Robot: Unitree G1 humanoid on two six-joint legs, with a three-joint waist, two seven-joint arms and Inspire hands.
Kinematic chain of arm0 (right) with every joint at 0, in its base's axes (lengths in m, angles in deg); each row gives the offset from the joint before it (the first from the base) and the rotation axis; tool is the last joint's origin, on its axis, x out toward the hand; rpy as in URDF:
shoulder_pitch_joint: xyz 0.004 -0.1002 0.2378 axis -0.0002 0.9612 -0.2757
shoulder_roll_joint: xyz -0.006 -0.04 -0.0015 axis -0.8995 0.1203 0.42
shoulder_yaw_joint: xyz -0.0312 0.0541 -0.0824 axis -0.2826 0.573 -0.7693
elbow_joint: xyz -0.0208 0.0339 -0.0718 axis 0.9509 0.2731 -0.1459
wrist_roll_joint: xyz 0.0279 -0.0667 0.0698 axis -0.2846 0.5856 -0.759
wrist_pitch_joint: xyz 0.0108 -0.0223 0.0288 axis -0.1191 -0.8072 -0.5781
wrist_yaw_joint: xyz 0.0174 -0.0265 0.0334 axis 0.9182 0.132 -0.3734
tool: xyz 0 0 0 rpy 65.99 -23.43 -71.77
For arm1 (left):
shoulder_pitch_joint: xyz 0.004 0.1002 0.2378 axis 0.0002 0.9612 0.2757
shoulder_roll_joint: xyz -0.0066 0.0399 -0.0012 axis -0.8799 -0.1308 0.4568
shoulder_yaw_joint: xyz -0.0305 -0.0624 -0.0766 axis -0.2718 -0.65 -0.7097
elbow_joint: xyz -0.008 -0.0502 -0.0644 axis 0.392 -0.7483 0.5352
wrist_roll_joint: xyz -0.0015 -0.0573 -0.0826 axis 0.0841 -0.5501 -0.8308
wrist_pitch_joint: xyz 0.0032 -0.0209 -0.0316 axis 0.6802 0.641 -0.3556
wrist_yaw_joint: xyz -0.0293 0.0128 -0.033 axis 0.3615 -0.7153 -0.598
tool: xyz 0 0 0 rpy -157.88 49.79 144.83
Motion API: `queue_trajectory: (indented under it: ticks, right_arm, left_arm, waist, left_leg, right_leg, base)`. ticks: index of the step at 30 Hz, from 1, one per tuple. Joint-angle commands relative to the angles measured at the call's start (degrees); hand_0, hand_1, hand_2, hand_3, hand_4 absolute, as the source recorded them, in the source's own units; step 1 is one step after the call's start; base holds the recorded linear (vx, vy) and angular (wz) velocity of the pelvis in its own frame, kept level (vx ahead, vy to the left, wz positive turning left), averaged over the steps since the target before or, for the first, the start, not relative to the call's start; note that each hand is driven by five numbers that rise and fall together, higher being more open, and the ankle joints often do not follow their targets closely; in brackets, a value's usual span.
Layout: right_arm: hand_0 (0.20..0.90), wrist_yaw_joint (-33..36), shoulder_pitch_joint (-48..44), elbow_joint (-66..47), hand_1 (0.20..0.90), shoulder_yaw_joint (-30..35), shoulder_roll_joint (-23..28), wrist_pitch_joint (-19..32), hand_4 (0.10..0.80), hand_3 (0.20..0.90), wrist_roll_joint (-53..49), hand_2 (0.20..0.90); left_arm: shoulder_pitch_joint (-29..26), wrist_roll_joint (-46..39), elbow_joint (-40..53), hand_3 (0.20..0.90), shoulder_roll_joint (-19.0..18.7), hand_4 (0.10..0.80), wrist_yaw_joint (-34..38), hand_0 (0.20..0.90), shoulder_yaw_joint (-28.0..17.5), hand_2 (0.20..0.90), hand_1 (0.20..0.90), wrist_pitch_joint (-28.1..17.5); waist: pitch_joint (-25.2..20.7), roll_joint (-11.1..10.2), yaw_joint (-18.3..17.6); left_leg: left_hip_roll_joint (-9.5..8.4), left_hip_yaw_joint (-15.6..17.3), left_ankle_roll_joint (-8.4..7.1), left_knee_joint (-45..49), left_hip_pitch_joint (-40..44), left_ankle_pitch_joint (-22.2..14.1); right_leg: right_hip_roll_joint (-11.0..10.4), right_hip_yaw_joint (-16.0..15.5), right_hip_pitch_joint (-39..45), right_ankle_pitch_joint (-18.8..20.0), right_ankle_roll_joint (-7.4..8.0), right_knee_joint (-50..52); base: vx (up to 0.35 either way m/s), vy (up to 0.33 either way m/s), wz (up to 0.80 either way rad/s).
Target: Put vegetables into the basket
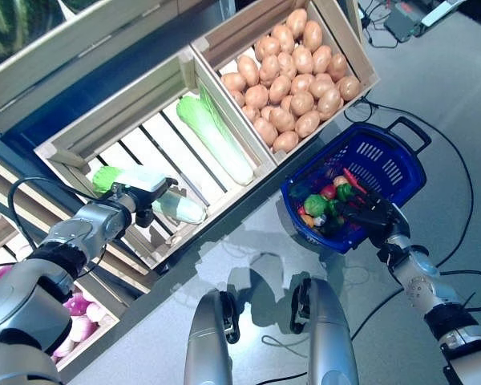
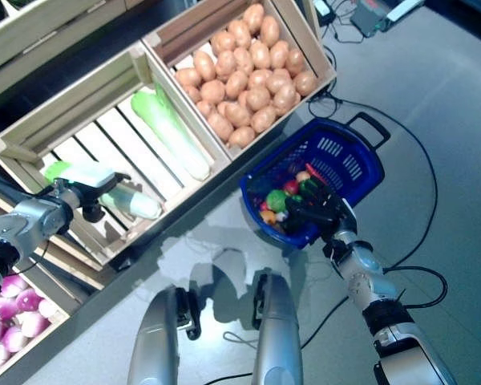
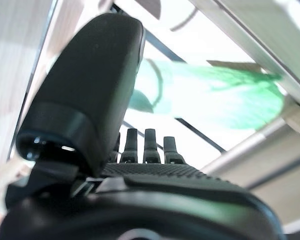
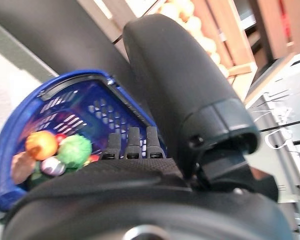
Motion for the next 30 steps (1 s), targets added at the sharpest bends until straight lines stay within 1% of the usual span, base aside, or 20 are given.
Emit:
queue_trajectory:
  ticks: [1, 3, 5, 6, 9, 14, 16, 23, 28, 30]
  right_arm:
    - [0.900, -0.49, -3.48, -3.23, 0.900, 2.66, 3.91, 4.84, 0.800, 0.900, -2.17, 0.900]
    - [0.900, -0.41, -3.78, -3.19, 0.900, 2.48, 4.11, 5.13, 0.800, 0.900, -2.31, 0.900]
    - [0.900, -0.60, -4.54, -2.70, 0.900, 2.00, 4.30, 5.40, 0.800, 0.900, -2.88, 0.900]
    - [0.900, -0.63, -4.58, -2.68, 0.900, 1.98, 4.30, 5.40, 0.800, 0.900, -2.90, 0.900]
    - [0.900, -0.84, -5.21, -2.30, 0.900, 1.42, 4.02, 5.99, 0.800, 0.900, -2.51, 0.900]
    - [0.900, -1.25, -5.19, -1.98, 0.900, 1.57, 4.46, 6.45, 0.800, 0.900, -2.94, 0.900]
    - [0.900, -1.38, -5.41, -1.57, 0.900, 1.99, 4.78, 6.91, 0.800, 0.900, -3.04, 0.900]
    - [0.900, -0.83, -6.56, -1.43, 0.900, 2.84, 4.88, 7.61, 0.800, 0.900, -4.09, 0.900]
    - [0.900, -0.14, -7.28, -2.44, 0.900, 3.08, 5.30, 8.80, 0.800, 0.900, -4.65, 0.900]
    - [0.900, 0.51, -7.57, -2.74, 0.900, 3.66, 5.44, 9.26, 0.800, 0.900, -5.44, 0.900]
  left_arm:
    - [-4.95, -3.33, 0.51, 0.900, -2.08, 0.800, 3.56, 0.900, -1.55, 0.900, 0.900, 1.32]
    - [-5.36, -2.64, 0.47, 0.900, -2.02, 0.800, 5.10, 0.900, -1.30, 0.900, 0.900, 1.33]
    - [-5.83, -1.70, 0.64, 0.900, -1.88, 0.800, 8.13, 0.900, -1.25, 0.900, 0.900, 1.15]
    - [-5.88, -1.67, 0.65, 0.900, -1.87, 0.800, 8.28, 0.900, -1.24, 0.900, 0.900, 1.21]
    - [-6.97, 1.88, 1.05, 0.900, -1.76, 0.800, 14.84, 0.900, -1.29, 0.900, 0.900, 1.00]
    - [-7.22, 4.95, 1.16, 0.900, -1.79, 0.800, 18.66, 0.900, -1.56, 0.900, 0.900, 1.59]
    - [-7.70, 6.41, 0.51, 0.900, -1.57, 0.800, 18.14, 0.900, -1.15, 0.900, 0.900, 2.27]
    - [-8.23, 5.71, -0.67, 0.900, -0.15, 0.800, 12.17, 0.900, 0.80, 0.900, 0.900, 4.63]
    - [-7.75, 6.79, -2.59, 0.900, 0.51, 0.800, 11.18, 0.900, 1.94, 0.900, 0.900, 5.27]
    - [-7.93, 6.59, -3.88, 0.900, 0.78, 0.800, 10.58, 0.900, 2.46, 0.900, 0.900, 5.57]
  waist:
    - [-1.03, 1.38, 0.68]
    - [-0.58, 1.36, 0.76]
    - [-0.14, 1.35, 1.00]
    - [-0.12, 1.35, 1.01]
    - [0.44, 1.20, 1.30]
    - [0.75, 1.25, 1.41]
    - [1.14, 1.30, 1.36]
    - [2.59, 1.28, 1.53]
    - [3.65, 1.11, 1.81]
    - [4.08, 0.85, 1.94]
  left_leg:
    - [-0.91, 2.73, 4.58, -4.47, -0.02, 0.78]
    - [-0.83, 2.29, 4.51, -3.61, -1.62, 0.80]
    - [-0.77, 2.11, 4.39, -3.35, -2.97, 1.08]
    - [-0.75, 2.11, 4.39, -3.33, -3.07, 1.10]
    - [-0.64, 1.80, 4.17, -3.20, -4.72, 1.49]
    - [-0.76, 1.60, 3.97, -2.90, -5.66, 1.48]
    - [-0.72, 1.26, 3.75, -1.77, -6.89, 1.16]
    - [-0.25, 0.50, 3.76, 2.52, -12.24, 0.46]
    - [0.05, -0.36, 3.82, 5.47, -16.70, 0.06]
    - [0.18, -0.88, 3.93, 7.73, -19.42, -0.62]
  right_leg:
    - [-1.20, 0.43, 1.90, 4.77, -1.87, -5.04]
    - [-1.22, 0.59, 0.43, 4.76, -1.88, -4.31]
    - [-1.17, 0.48, -0.82, 4.96, -1.91, -4.10]
    - [-1.17, 0.47, -0.90, 4.98, -1.91, -4.10]
    - [-1.10, 0.26, -2.37, 5.30, -1.85, -4.00]
    - [-1.17, 0.25, -3.11, 5.26, -1.95, -3.80]
    - [-1.30, 0.33, -4.19, 4.96, -2.06, -2.83]
    - [-2.00, 0.13, -9.28, 4.55, -2.01, 0.65]
    - [-2.56, -0.13, -13.47, 4.59, -1.98, 2.85]
    - [-2.95, -0.09, -16.09, 4.29, -2.02, 4.63]
  base:
    - [-0.049, 0.003, 0.01]
    - [-0.061, 0.003, 0.03]
    - [-0.059, 0.001, 0.06]
    - [-0.054, -0.003, 0.02]
    - [-0.050, -0.010, 0.00]
    - [0.000, 0.000, 0.00]
    - [0.000, 0.000, 0.00]
    - [-0.012, 0.003, 0.02]
    - [-0.015, 0.005, 0.03]
    - [-0.017, -0.006, 0.04]
